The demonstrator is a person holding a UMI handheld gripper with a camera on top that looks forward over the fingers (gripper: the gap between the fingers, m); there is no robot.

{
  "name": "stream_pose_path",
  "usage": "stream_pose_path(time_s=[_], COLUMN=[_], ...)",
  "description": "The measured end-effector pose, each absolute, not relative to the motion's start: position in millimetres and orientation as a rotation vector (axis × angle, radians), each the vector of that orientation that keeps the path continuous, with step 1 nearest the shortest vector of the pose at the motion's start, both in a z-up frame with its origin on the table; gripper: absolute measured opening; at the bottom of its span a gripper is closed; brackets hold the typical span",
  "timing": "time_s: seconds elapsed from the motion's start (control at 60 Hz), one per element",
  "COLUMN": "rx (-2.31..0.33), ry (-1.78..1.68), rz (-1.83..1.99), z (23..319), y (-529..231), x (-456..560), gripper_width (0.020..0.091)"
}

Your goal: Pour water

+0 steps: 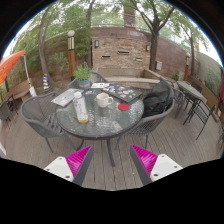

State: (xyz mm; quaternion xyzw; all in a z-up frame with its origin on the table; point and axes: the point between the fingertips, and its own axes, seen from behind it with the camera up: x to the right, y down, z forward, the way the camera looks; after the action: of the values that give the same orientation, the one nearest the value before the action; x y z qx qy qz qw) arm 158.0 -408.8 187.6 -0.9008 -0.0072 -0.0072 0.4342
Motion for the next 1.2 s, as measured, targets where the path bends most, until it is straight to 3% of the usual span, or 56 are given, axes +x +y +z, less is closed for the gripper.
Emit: stream_pose_path(time_s=[0.45, 0.567, 0.967, 1.033, 1.167, 1.2], rx=[-2.172, -2.082, -1.887, -1.860, -1.762, -1.734], ry=[0.114, 0.095, -0.056, -0.050, -0.024, -0.019], rz=[-0.014, 0.058, -0.018, -0.043, -0.081, -0.078], z=[179.7, 163.7, 65.0, 59.7, 79.2, 83.2], y=[-386.9, -343.4, -112.2, -85.3, -47.4, -39.8], x=[55.8, 18.2, -37.0, -34.7, -33.7, -35.4], gripper_width=[0.0834, 0.0833, 0.0826, 0.0827, 0.0830, 0.0791])
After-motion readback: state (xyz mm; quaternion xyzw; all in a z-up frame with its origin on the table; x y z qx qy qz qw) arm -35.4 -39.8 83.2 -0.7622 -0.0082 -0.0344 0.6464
